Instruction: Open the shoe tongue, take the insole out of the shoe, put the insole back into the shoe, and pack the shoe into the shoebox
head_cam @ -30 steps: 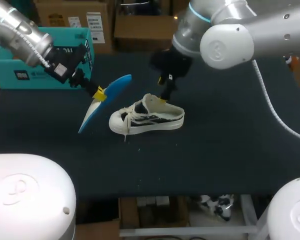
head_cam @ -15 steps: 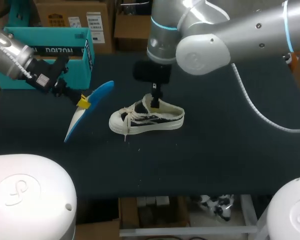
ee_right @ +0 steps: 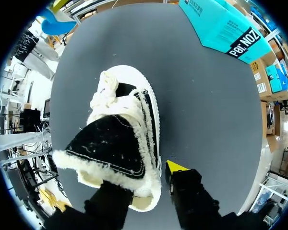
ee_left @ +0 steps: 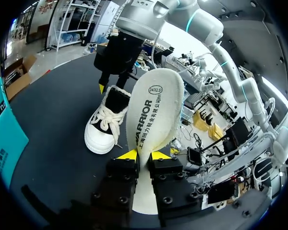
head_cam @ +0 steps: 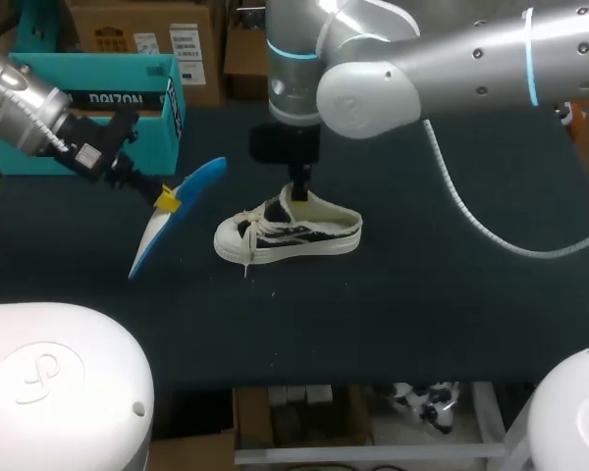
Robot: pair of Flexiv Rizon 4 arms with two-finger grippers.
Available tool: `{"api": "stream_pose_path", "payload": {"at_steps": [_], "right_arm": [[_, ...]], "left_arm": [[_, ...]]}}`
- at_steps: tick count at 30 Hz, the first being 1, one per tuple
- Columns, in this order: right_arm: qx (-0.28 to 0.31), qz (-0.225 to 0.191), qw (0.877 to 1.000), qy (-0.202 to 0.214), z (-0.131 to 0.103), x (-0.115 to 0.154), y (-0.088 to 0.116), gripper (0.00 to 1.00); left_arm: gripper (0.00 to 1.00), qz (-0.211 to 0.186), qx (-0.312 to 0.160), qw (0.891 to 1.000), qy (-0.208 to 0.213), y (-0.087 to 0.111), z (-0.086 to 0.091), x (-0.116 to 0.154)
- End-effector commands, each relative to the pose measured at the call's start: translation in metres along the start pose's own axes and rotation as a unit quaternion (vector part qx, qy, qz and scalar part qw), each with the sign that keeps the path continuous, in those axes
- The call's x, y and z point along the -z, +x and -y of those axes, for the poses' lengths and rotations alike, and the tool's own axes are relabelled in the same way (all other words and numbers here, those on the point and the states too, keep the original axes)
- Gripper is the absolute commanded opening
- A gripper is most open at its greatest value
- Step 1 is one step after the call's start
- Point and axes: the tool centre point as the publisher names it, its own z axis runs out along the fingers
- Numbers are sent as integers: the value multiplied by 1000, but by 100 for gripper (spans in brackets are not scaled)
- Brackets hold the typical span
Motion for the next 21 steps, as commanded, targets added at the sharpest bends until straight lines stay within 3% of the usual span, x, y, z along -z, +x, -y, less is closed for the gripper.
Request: {"api": "stream_pose_path", "payload": {"at_steps": [1, 8, 13, 18, 21], "right_arm": [[-6, -1, 999, 38, -4, 3, 2, 0], [-38, -3, 999, 24, -1, 3, 9, 0], [-92, 2, 996, 16, 6, 14, 17, 0], [-174, -4, 985, -6, 18, 25, 27, 0], [-234, -7, 972, -23, 26, 31, 34, 0]], "left_arm": [[0, -5, 1, 1000, -1, -6, 3, -1], [0, -11, -4, 1000, -4, -9, 9, -4], [0, -34, -33, 999, -4, -13, 27, -7], [0, -60, -73, 995, -5, -16, 52, -12], [0, -77, -97, 992, -9, -18, 67, -16]]}}
